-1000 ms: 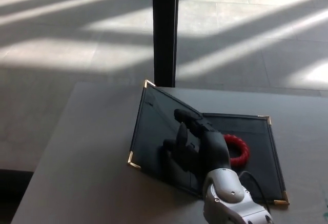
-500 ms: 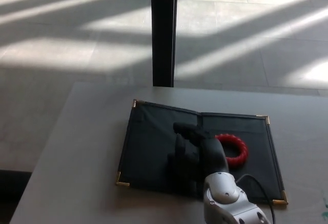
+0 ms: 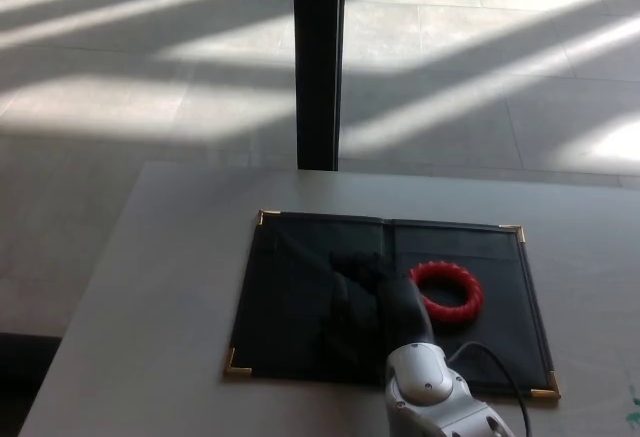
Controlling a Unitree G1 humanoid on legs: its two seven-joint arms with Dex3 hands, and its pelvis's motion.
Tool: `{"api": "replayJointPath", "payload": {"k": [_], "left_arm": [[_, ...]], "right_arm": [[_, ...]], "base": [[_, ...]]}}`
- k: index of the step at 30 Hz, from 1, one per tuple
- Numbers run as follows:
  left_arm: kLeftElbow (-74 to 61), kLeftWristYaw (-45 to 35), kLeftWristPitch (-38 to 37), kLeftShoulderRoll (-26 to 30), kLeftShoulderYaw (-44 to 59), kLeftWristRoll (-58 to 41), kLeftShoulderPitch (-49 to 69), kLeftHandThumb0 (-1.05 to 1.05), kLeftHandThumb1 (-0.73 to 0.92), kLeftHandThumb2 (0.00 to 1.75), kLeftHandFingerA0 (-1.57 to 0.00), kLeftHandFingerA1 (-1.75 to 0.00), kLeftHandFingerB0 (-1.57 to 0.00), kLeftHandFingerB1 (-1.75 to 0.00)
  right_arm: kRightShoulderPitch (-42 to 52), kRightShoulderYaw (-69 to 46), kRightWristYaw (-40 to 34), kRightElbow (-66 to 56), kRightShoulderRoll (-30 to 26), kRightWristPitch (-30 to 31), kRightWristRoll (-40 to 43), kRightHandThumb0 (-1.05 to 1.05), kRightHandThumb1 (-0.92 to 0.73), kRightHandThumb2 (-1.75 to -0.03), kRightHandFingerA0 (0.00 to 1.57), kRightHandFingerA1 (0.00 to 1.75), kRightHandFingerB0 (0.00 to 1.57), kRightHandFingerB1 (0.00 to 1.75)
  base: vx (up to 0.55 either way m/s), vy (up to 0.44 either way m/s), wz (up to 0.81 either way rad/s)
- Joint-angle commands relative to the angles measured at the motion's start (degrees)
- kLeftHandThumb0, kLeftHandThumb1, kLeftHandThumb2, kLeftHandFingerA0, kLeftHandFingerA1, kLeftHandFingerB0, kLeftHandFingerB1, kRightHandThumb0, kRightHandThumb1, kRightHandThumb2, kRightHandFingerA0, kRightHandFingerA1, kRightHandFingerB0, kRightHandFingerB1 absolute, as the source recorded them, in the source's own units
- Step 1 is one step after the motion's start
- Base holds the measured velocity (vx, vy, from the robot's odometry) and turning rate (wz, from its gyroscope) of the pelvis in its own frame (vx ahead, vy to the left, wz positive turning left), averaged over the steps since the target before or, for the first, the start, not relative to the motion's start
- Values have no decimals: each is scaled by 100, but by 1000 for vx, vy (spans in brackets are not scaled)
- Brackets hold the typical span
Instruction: There is a diary kept infront of the robot and the robot uses its right hand to grab its cover and puses it to the left to open it.
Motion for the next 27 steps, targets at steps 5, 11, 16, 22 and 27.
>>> {"api": "replayJointPath", "payload": {"k": [5, 11, 16, 22, 27], "left_arm": [[20, 116, 114, 8, 83, 9, 192, -89, 84, 113, -44, -96, -43, -84], [50, 66, 83, -15, 116, -12, 269, -85, 92, 93, -39, -116, -37, -95], [62, 146, 115, -12, 123, 13, 267, -86, 92, 93, -38, -117, -38, -92], [36, 67, 136, -4, 173, -22, 354, -89, 84, 113, -44, -95, -43, -83], [53, 12, 102, 16, 190, -16, 425, -85, 92, 95, -37, -117, -37, -89]], "right_arm": [[-292, -605, 228, -289, 693, 759, 605, -65, -92, -71, 37, 64, 26, 47], [-784, -1425, 73, -498, 469, 846, 889, -52, -69, -111, 44, 67, 20, 53], [-1100, -2183, 256, -1156, -151, 1436, 1213, -60, -89, -66, 46, 54, 35, 45], [-1091, -3481, 413, -2245, -967, 2228, 1939, -57, -89, -65, 41, 53, 32, 45], [-978, -4224, 663, -2628, -1461, 2600, 2399, -59, -90, -66, 39, 55, 30, 46]], "base": [[0, 0, 0], [0, 0, 0], [0, 0, 0], [0, 0, 0], [0, 0, 0]]}}
